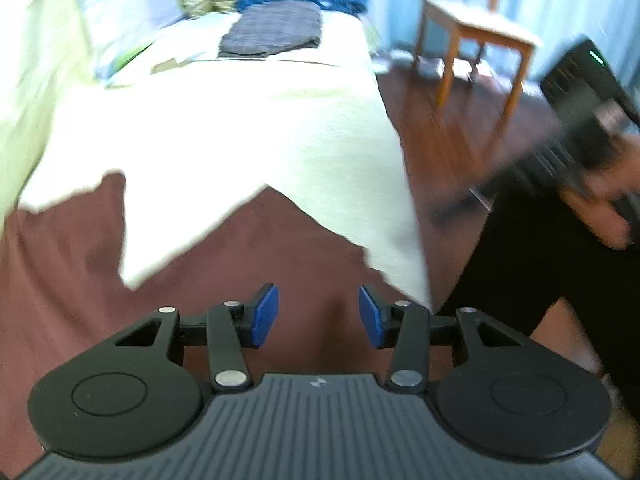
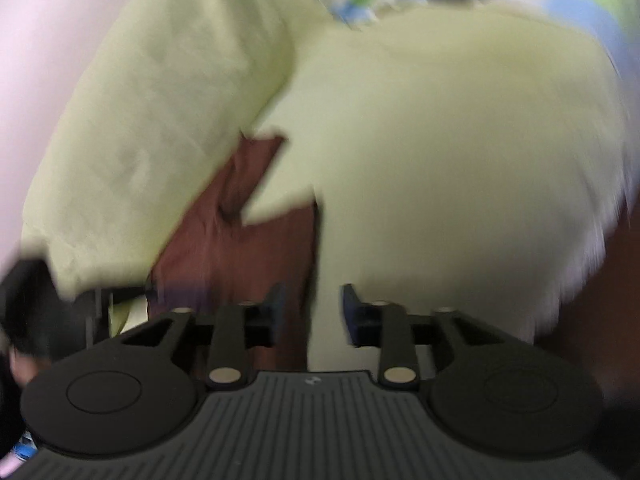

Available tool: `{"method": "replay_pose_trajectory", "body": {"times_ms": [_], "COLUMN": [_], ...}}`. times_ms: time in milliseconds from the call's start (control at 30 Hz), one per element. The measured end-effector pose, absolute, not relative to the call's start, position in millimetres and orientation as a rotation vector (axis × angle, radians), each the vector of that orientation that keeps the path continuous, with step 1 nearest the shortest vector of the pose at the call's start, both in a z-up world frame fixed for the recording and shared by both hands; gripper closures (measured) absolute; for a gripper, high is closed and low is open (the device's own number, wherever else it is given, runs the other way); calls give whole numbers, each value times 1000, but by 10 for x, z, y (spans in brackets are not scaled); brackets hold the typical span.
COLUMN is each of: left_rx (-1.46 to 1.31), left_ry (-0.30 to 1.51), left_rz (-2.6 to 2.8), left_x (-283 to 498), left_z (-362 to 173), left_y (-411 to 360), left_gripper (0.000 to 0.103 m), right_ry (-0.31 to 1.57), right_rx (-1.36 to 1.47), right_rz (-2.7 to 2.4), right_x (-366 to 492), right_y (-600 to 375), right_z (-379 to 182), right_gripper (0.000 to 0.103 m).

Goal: Fold clothes

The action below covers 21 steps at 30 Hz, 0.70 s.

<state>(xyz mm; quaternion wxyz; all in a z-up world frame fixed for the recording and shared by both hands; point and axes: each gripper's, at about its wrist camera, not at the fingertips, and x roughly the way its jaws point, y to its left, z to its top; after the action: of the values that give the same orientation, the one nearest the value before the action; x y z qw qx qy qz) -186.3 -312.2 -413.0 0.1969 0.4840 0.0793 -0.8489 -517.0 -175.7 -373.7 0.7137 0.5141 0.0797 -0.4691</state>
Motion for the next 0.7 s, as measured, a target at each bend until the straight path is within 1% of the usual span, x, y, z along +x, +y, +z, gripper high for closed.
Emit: {"method": "replay_pose_trajectory", "body": {"times_ms": [33, 100, 200, 267, 367, 433, 500, 600, 700], "left_rx": [1378, 1415, 1472, 1491, 1559, 1613, 1680, 1764, 1800], "left_ry": [197, 162, 80, 67, 44, 82, 108, 122, 135], "left_rz": [-2390, -2416, -2459, -2479, -2499, -2495, -2460, -2422, -2436], "left_x": [-1929, -2050, -2276, -2375, -2550, -2629, -2672, -2701, -2693], "left_z": [-4115, -4097, -4104, -4145, -4269, -4361, -4455, -4579, -4649], "left_y": [-3193, -3307, -3406, -3431, -3505, -3599, -3707, -3818, -3861], "left_gripper": [53, 53, 53, 52, 52, 52, 52, 52, 48], "right_ry": [225, 318, 444, 488, 522, 561, 575, 566, 565], "right_rx": [1155, 1183, 1195, 1217, 1236, 1247, 1275, 1353, 1391], "right_rz": [-1019, -975, -896, -871, -834, -836, -863, -880, -899], "right_x": [-5096, -4956, -4774, -4731, -4675, -4622, -4595, -4569, -4498], "right_y": [-1742, -1719, -1767, -1814, -1871, -1895, -1897, -1839, -1783], "right_z": [-3768, -3827, -3953, -4021, -4104, -4160, -4212, -4334, -4464], "right_gripper": [69, 62, 62, 62, 61, 61, 54, 51, 51]}}
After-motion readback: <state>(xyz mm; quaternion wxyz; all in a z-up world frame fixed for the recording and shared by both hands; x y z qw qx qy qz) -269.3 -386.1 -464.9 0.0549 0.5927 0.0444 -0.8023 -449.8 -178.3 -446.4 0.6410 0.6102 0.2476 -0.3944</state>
